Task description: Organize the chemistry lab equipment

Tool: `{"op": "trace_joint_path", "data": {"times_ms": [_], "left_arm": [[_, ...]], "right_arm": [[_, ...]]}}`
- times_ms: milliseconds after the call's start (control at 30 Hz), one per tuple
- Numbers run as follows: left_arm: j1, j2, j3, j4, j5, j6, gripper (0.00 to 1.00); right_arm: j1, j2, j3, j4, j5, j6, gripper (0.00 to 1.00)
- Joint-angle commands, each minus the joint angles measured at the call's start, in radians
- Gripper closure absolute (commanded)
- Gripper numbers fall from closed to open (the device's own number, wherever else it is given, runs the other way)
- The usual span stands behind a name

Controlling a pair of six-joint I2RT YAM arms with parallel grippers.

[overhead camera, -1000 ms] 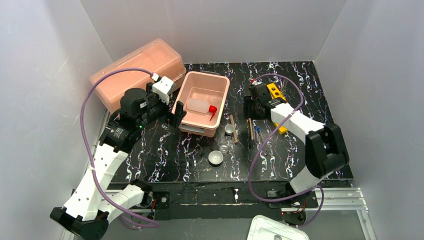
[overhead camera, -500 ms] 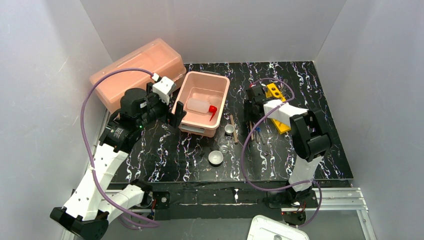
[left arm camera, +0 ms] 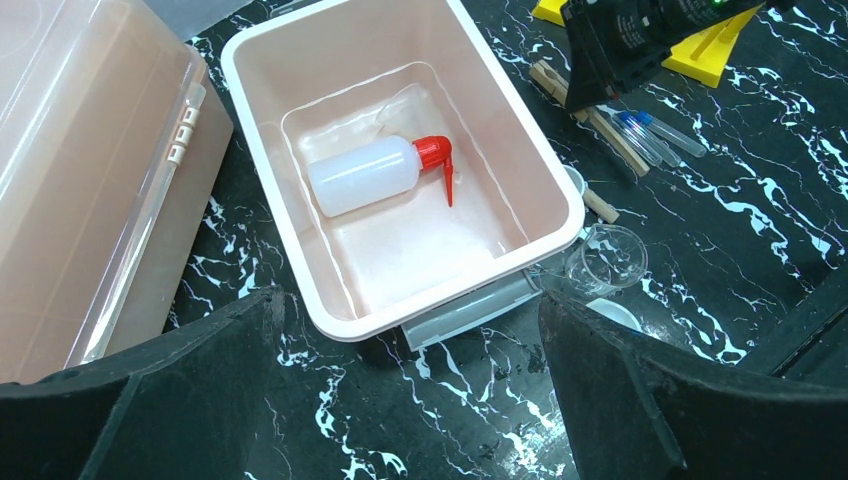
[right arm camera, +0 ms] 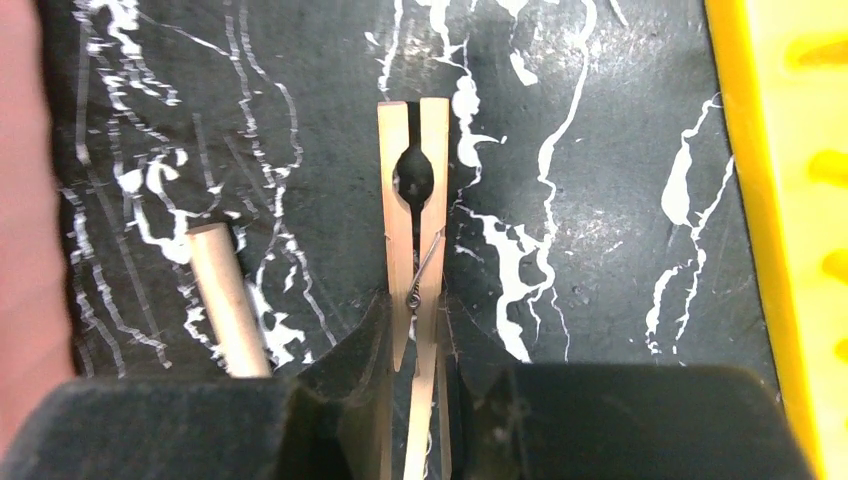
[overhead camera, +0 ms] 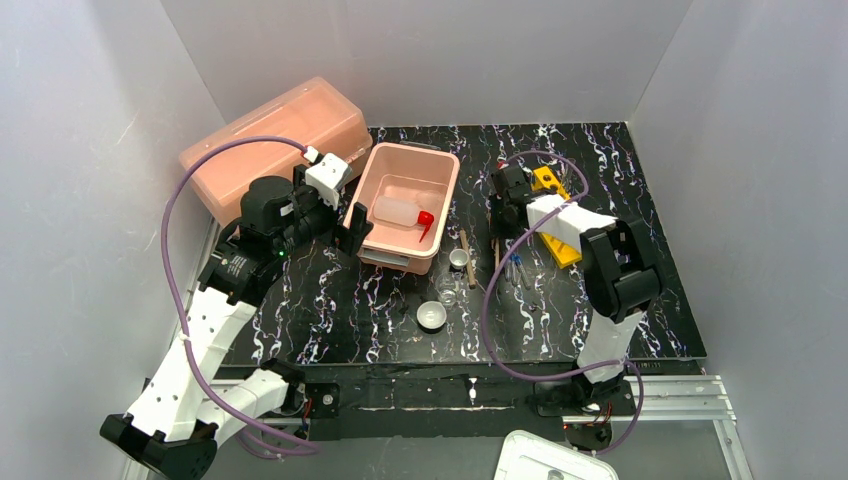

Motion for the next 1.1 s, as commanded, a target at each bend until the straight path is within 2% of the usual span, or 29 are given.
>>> {"op": "trace_joint_path", "data": {"times_ms": [0, 200, 400, 533, 767, 1067], "left_arm": [[0.004, -0.014, 0.002, -0.005, 0.018, 0.009, 0.02], [0.005, -0.021, 0.006, -0.008, 0.02, 0.013, 0.02], [0.004, -0.025, 0.002, -0.017, 0.026, 0.005, 0.02], [0.004, -0.024, -0.007, -0.011, 0.027, -0.019, 0.02], [0.004, -0.041, -0.037, 0.011, 0.021, 0.001, 0.02], [0.004, -0.073, -0.085, 0.022, 0.042, 0.021, 0.02]], "right_arm": [[0.009, -0.129, 0.11, -0.055, -0.024, -0.008, 0.9], [0.04, -0.235, 0.233, -0.132, -0.042, -0.006, 0.9], [0.121, -0.219, 0.436, -0.216, -0.101, 0.017, 0.9], [0.198, -0.141, 0.546, -0.199, -0.143, 0.045, 0.9], [0.264, 0.106, 0.781, -0.231, -0.204, 0.096, 0.9], [0.265, 0.287, 0.864, -0.224, -0.172, 0.149, 0.8]]}}
